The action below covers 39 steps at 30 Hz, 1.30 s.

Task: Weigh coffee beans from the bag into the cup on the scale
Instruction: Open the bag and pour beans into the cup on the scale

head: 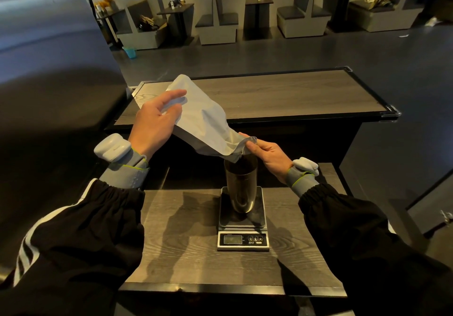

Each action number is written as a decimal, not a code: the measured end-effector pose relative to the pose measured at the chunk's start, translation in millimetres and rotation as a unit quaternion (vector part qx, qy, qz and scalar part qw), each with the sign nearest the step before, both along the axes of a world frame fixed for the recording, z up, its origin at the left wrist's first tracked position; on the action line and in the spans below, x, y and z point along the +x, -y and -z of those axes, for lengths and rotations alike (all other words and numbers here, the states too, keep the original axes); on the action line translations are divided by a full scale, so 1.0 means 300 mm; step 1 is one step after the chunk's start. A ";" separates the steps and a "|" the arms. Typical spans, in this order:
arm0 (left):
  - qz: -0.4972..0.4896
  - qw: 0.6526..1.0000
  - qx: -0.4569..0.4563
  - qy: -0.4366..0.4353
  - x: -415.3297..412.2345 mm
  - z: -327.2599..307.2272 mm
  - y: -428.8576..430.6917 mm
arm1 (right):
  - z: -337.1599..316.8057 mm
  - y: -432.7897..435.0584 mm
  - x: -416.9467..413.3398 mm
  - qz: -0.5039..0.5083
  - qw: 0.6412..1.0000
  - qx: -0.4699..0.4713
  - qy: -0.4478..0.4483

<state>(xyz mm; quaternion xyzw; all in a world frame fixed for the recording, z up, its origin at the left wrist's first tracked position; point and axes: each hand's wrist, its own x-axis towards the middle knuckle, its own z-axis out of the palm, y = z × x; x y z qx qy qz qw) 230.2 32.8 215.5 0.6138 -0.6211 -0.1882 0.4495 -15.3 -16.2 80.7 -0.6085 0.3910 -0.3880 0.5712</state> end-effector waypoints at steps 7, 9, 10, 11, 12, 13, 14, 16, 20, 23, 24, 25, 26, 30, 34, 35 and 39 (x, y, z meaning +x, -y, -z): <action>-0.005 1.000 -0.003 -0.001 -0.005 -0.002 -0.003 | -0.004 -0.008 0.006 0.001 1.000 0.008 -0.001; -0.006 1.000 -0.004 0.000 -0.003 0.002 -0.004 | -0.006 -0.009 0.006 0.001 1.000 0.011 -0.003; -0.007 1.000 -0.005 -0.001 -0.001 0.006 -0.005 | -0.005 -0.009 0.006 0.001 1.000 0.010 -0.004; -0.006 1.000 -0.006 -0.002 0.002 0.009 -0.005 | -0.005 -0.009 0.005 0.000 1.000 0.009 -0.006; -0.005 1.000 -0.006 -0.004 0.005 0.014 -0.006 | -0.005 -0.008 0.003 0.000 1.000 0.007 -0.009; -0.003 1.000 -0.005 -0.007 0.009 0.019 -0.006 | -0.005 -0.007 0.002 -0.001 1.000 0.005 -0.010; -0.001 1.000 -0.005 -0.010 0.013 0.026 -0.006 | -0.006 -0.006 0.002 -0.002 1.000 0.004 -0.011; 0.000 1.000 -0.005 -0.017 0.025 0.043 -0.005 | -0.008 -0.005 0.000 -0.005 1.000 0.001 -0.017; -0.007 0.999 0.007 -0.052 0.061 0.096 -0.011 | -0.017 -0.004 -0.003 -0.010 1.000 -0.004 -0.026; -0.001 0.996 0.013 -0.083 0.086 0.141 -0.022 | -0.025 -0.002 -0.006 -0.017 0.999 -0.003 -0.034; -0.006 0.996 0.015 -0.091 0.093 0.155 -0.027 | -0.027 -0.001 -0.005 -0.019 0.999 -0.004 -0.039; -0.013 0.995 0.015 -0.099 0.098 0.168 -0.030 | -0.029 -0.001 -0.005 -0.022 0.999 -0.007 -0.043; -0.021 0.994 0.015 -0.109 0.103 0.181 -0.034 | -0.032 0.000 -0.003 -0.025 0.999 -0.009 -0.047; -0.055 0.984 0.037 -0.163 0.120 0.228 -0.051 | -0.052 0.002 0.006 -0.029 0.998 -0.021 -0.052; -0.062 0.977 0.057 -0.198 0.144 0.279 -0.057 | -0.083 0.011 0.016 -0.037 0.997 -0.023 -0.063; -0.062 0.975 0.057 -0.205 0.151 0.291 -0.057 | -0.090 0.013 0.020 -0.040 0.997 -0.023 -0.064; -0.071 0.970 0.074 -0.219 0.176 0.331 -0.057 | -0.110 0.016 0.035 -0.041 0.996 -0.027 -0.072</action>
